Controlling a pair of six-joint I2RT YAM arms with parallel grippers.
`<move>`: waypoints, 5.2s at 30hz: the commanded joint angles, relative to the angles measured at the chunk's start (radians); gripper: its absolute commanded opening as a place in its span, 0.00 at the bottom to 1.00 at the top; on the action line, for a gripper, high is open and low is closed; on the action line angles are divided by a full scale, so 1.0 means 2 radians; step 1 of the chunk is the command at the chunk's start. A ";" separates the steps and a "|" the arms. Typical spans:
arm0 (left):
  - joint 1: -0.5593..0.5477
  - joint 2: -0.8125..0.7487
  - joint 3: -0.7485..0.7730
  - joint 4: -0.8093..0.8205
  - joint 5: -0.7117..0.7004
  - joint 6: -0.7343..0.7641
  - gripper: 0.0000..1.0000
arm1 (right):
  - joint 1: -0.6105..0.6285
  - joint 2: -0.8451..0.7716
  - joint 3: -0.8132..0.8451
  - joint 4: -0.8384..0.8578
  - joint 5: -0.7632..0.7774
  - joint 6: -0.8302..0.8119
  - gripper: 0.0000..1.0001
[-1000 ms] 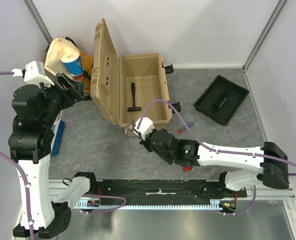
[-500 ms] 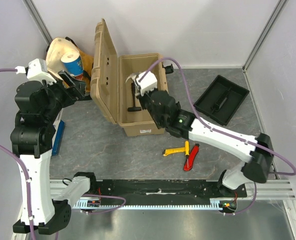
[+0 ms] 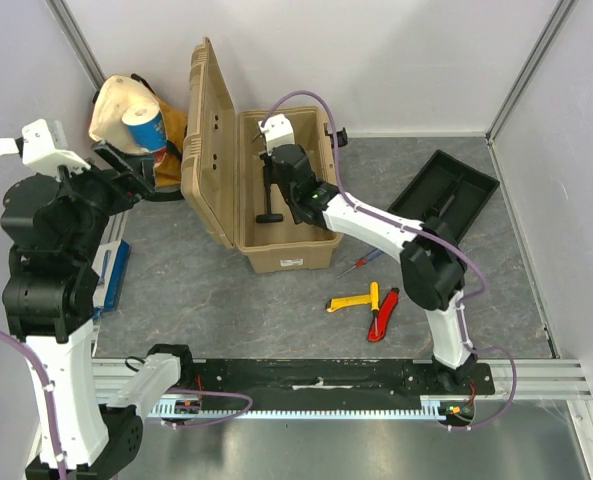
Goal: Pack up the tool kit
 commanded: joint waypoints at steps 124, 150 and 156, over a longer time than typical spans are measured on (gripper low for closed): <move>-0.001 0.039 -0.034 0.064 0.134 0.030 0.82 | -0.399 -0.188 -0.135 -0.246 -0.028 0.262 0.00; 0.000 -0.003 -0.068 0.060 0.131 -0.003 0.82 | 0.030 -0.047 0.108 -0.320 0.061 0.299 0.00; -0.001 -0.007 -0.076 0.057 0.129 -0.005 0.82 | 0.039 0.012 0.181 -0.388 0.096 0.329 0.00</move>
